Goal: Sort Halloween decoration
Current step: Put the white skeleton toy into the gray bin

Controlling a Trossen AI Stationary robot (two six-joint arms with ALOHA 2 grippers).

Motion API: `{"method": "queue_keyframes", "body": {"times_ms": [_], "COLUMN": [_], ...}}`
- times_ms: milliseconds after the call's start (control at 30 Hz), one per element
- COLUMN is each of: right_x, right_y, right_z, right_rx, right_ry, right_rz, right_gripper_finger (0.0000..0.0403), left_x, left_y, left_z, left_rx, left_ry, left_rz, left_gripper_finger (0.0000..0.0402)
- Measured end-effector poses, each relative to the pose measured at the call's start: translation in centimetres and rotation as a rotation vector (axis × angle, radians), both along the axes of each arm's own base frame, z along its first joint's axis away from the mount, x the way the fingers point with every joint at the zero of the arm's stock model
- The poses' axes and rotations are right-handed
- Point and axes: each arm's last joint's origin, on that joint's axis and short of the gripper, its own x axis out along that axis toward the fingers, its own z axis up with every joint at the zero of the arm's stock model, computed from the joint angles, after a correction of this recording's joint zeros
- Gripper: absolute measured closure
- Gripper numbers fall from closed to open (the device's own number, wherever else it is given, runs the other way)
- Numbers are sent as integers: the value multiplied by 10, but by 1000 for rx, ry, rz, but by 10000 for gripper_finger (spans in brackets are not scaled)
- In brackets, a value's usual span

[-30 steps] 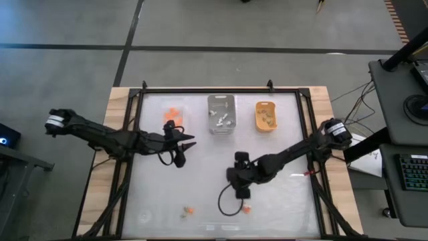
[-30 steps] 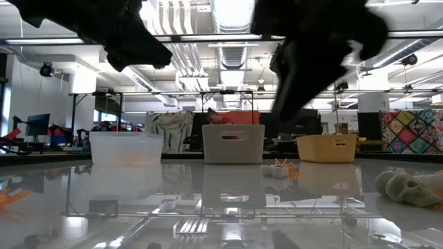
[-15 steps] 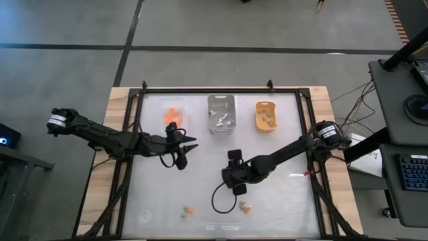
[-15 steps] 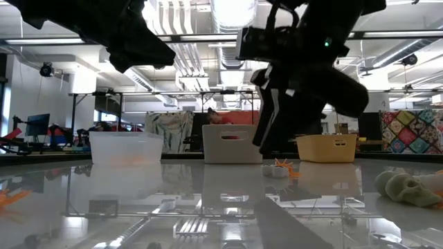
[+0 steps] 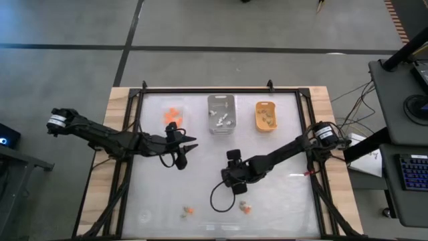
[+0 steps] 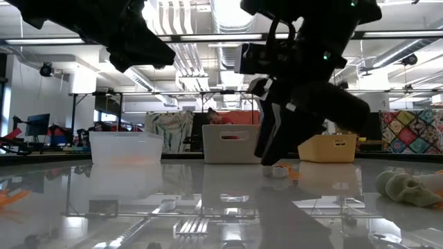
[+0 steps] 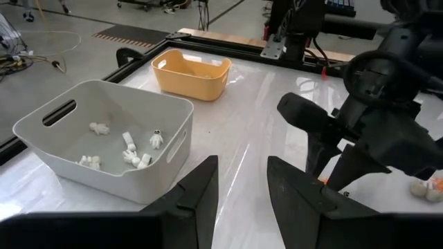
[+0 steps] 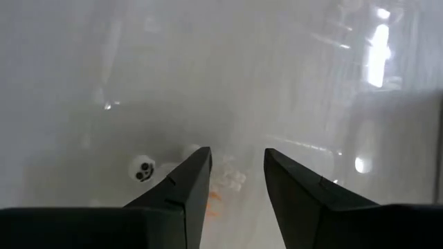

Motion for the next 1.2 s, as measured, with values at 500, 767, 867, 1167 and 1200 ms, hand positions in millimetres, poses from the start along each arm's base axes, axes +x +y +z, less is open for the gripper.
{"method": "queue_keyframes", "body": {"times_ms": [500, 767, 867, 1167, 1200], "right_x": [20, 23, 22, 16, 15], "right_y": [-17, -18, -20, -24, -24], "right_z": [17, 23, 19, 9, 7], "right_rx": [53, 216, 207, 167, 169], "right_ry": [-147, -75, -52, -40, -48], "right_rz": [-142, -28, -68, -145, -145], "right_gripper_finger": [288, 289, 289, 289, 289], "left_x": [0, 0, 0, 0, 0], "left_y": [0, 0, 0, 0, 0], "left_z": [0, 0, 0, 0, 0], "left_rx": [0, 0, 0, -9, -12], "left_ry": [-1, -1, -2, -3, -4], "left_rz": [0, 0, 0, 3, 4], "left_gripper_finger": [294, 294, 294, 294, 294]}}
